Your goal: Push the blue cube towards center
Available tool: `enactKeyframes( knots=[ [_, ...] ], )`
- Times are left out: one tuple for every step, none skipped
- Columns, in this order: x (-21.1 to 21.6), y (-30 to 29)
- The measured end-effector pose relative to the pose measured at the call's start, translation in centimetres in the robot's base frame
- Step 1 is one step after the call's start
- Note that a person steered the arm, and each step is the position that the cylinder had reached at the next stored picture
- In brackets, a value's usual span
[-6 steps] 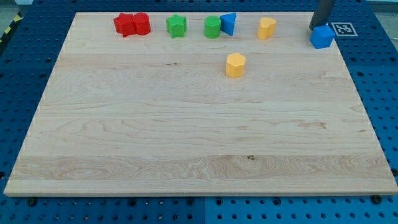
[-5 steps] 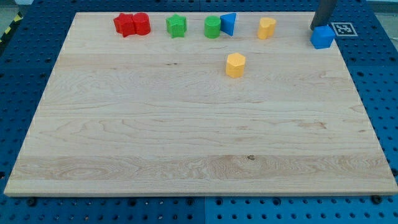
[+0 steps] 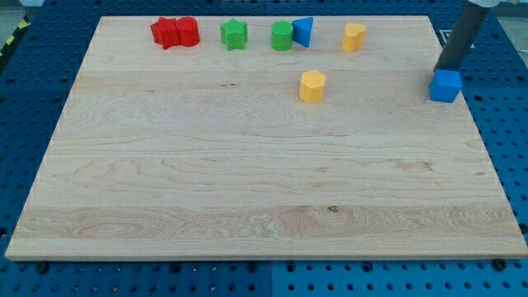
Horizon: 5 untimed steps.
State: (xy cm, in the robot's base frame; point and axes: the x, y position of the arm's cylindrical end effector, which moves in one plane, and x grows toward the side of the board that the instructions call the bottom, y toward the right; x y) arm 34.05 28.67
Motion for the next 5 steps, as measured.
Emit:
enactKeyframes(
  knots=[
    [-4.9, 0.2],
    [-9.7, -2.1],
    [-11.5, -11.1],
    [-12.9, -19.6],
    [-13.1, -19.0]
  ],
)
